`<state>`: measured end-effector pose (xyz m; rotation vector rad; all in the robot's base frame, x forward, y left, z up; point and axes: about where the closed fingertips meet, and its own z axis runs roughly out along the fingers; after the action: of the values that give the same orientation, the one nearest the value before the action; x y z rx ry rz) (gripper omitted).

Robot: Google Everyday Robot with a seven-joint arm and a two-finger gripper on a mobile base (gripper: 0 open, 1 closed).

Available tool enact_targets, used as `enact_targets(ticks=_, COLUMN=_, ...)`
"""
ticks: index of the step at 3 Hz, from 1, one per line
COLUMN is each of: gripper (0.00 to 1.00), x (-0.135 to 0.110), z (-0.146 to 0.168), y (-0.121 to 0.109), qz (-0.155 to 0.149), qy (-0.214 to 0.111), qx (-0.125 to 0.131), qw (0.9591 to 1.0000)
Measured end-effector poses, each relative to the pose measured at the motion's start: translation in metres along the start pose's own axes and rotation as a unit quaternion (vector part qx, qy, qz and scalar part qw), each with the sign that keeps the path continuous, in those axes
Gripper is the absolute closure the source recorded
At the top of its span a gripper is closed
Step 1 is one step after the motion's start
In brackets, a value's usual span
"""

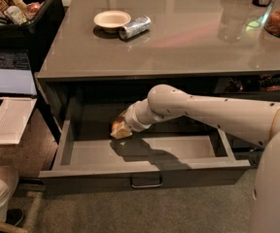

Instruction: Pick orange from top drawer and place on counter

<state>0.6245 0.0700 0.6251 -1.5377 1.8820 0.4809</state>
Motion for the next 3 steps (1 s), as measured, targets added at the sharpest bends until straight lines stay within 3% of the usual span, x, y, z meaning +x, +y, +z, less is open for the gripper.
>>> enact_targets(ticks=1, gripper=1.0, x=-0.006, z=-0.05, y=-0.001, qz=-0.014, qy=-0.021, qx=0.025, qw=0.9994)
enact_targets(ticks=2, gripper=1.0, x=-0.007, z=-0.126, y=-0.006, qz=-0.035, qy=-0.032, qx=0.064, qw=0.9968)
enact_targets(ticks=3, gripper=1.0, x=-0.012, z=-0.198, y=-0.021, qz=-0.05, qy=-0.038, qx=0.114, qw=0.9915)
